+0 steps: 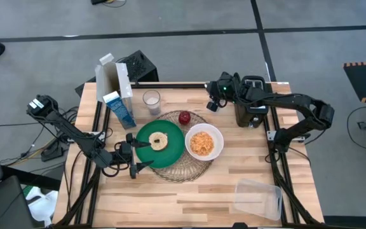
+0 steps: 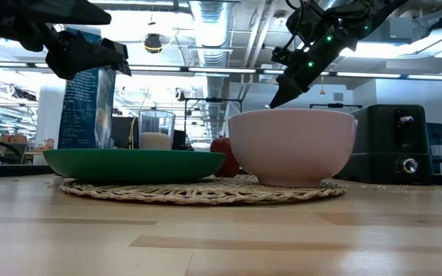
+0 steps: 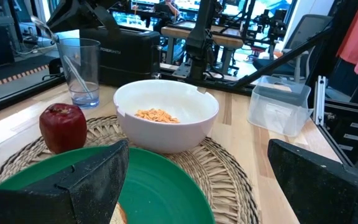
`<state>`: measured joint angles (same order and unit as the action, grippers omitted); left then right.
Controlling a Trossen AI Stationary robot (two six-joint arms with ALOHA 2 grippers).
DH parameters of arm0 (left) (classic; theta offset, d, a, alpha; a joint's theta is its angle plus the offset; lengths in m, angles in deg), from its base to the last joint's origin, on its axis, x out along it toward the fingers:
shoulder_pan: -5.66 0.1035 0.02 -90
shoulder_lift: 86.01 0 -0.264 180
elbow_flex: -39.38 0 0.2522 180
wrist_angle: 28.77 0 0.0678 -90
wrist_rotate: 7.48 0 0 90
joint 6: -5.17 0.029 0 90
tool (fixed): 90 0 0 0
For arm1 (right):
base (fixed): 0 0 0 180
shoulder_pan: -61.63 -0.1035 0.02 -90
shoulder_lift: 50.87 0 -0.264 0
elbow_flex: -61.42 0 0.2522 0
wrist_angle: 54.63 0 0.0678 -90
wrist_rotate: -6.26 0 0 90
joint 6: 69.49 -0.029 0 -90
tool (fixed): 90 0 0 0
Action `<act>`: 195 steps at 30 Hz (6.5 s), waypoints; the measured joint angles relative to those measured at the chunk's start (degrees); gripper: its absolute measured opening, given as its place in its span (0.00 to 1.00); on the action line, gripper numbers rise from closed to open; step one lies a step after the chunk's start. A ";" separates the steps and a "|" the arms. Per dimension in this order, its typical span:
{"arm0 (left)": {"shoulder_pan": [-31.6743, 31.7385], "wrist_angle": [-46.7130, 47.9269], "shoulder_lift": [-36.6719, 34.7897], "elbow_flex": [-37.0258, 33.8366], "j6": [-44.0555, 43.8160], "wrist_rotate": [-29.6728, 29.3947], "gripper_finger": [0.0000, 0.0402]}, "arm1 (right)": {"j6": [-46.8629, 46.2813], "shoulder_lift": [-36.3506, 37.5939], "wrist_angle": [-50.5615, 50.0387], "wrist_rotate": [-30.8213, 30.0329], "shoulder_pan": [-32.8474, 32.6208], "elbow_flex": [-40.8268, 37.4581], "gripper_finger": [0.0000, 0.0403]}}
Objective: Arrange a breakfast setting
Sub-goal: Put the white spoon on the left side of the table beside the placemat, then put the blue spoon on the left side of the green plate from the transparent drinking glass
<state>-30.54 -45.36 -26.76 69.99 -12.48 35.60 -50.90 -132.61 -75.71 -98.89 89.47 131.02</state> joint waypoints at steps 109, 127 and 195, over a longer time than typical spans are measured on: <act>3.06 -0.24 0.02 0.02 2.03 -0.24 0.92 | -2.05 10.00 -8.71 25.36 10.88 5.81 0.54; 3.04 -0.31 0.02 0.02 -1.54 3.29 0.92 | -9.25 23.70 -13.55 30.62 5.68 8.17 0.55; 8.15 -12.44 39.41 31.02 3.58 37.62 0.13 | -8.46 -8.96 31.80 33.50 -47.34 8.10 0.59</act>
<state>-22.39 -57.80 12.65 101.00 -8.90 73.23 -59.35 -141.57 -43.90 -65.39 42.12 139.12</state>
